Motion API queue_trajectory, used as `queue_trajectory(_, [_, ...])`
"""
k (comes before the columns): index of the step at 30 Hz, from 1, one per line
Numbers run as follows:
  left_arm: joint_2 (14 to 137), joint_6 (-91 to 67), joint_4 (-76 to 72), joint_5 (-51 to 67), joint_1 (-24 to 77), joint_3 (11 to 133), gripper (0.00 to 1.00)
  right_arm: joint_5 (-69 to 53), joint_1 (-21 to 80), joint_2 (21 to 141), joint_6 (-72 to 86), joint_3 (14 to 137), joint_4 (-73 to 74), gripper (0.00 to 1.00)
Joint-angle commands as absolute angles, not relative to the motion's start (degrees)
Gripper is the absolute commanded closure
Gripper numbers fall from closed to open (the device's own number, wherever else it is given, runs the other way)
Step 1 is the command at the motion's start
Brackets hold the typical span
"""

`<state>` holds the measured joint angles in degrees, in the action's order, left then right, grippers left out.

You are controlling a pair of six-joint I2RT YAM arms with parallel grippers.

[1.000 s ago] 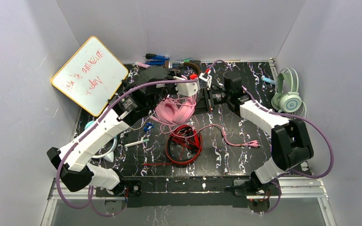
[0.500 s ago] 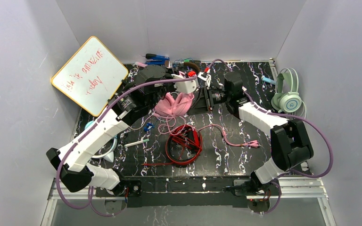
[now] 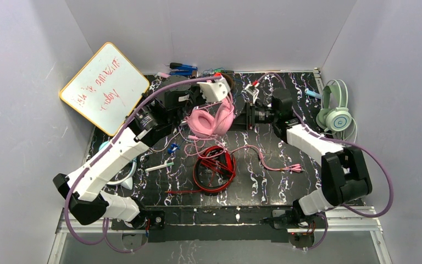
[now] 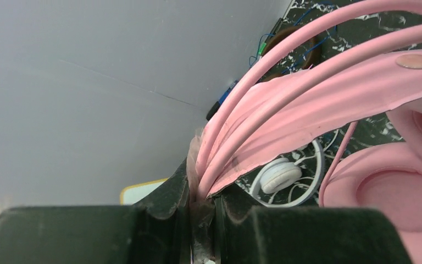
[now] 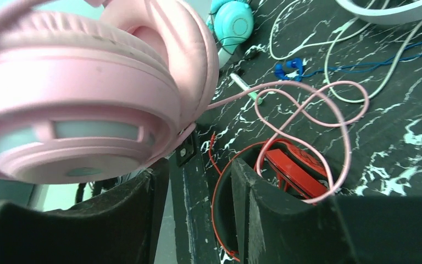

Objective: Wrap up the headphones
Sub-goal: Wrap the headphones cable around the headphones.

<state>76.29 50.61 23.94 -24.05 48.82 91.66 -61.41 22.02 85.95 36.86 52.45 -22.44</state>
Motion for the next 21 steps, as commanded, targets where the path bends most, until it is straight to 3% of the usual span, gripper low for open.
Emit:
queue_trajectory(1, [72.8, 29.9, 15.8, -29.4, 48.5, 92.4, 1.0, -59.7, 20.5, 80.2, 34.4, 51.5, -23.2, 0.45])
queue_trajectory(7, [71.6, 6.6, 14.5, -36.4, 45.1, 91.1, 1.0, -57.0, 20.5, 75.8, 31.3, 50.4, -18.3, 0.37])
queue_trajectory(12, [71.0, -12.5, 22.0, -40.2, 41.4, 93.3, 1.0, -49.1, 20.3, 69.7, 31.3, 45.5, -20.3, 0.32])
queue_trajectory(15, [72.6, -20.7, 30.0, -35.6, 38.3, 97.5, 1.0, -45.0, 20.3, 67.0, 31.3, 43.2, -21.2, 0.28])
queue_trajectory(21, [73.9, -31.1, 35.6, -22.2, 34.4, 99.1, 1.0, -42.3, 20.1, 65.5, 30.5, 41.0, -22.5, 0.1])
